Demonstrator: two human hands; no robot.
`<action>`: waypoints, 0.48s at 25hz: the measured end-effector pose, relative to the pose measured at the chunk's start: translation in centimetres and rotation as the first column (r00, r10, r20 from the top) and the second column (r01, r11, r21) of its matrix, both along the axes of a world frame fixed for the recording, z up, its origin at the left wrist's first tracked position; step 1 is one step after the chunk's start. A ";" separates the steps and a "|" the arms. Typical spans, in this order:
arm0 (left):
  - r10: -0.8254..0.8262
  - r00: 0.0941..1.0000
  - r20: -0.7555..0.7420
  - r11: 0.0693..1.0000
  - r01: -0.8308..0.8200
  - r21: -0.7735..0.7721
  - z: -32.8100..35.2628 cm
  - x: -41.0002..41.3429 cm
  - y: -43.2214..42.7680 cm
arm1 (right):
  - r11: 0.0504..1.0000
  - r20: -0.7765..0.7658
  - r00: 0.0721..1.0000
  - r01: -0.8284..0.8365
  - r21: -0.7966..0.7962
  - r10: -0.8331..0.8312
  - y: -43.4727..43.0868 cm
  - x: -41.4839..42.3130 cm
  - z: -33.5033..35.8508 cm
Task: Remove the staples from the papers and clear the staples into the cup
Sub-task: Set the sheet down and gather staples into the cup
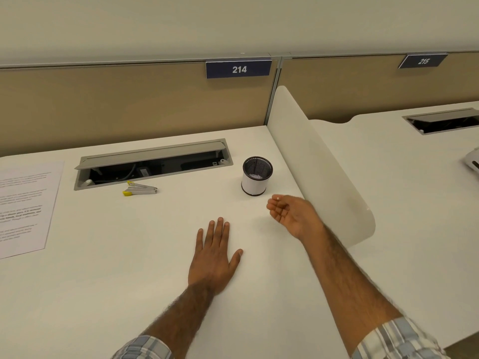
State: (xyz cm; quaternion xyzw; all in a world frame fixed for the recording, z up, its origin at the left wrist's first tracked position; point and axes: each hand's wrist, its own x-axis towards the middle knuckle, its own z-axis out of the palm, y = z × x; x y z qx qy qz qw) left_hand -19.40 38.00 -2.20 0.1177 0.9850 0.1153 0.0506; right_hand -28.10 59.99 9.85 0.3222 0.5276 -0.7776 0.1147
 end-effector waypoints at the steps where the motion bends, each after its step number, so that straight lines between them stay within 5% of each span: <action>1: 0.002 1.000 -0.005 1.000 -0.002 0.001 0.0 0.0 0.0 | 0.998 -0.032 0.999 -0.016 0.057 0.018 -0.2 -1.1 0.8; 5: -0.004 1.000 0.006 1.000 0.004 -0.010 0.0 0.0 -0.2 | 0.914 -0.158 0.980 -0.049 0.402 0.122 -1.3 -6.2 3.6; 7: -0.001 1.000 -0.009 1.000 0.001 0.007 0.1 -0.1 -0.2 | 0.777 -0.140 0.966 -0.085 0.624 0.219 -1.6 -8.7 3.7; 8: -0.002 1.000 -0.010 1.000 0.002 0.011 0.1 -0.1 -0.2 | 0.638 -0.096 0.950 -0.122 0.760 0.297 -1.7 -9.7 3.7; 10: -0.005 1.000 -0.010 1.000 0.005 0.016 0.0 0.0 -0.2 | 0.212 0.080 0.882 -0.199 0.957 0.464 -1.8 -11.1 3.5; 12: -0.001 1.000 -0.015 1.000 0.001 0.018 -0.1 0.0 -0.2 | -0.158 0.268 0.795 -0.216 0.963 0.544 -2.2 -11.4 3.8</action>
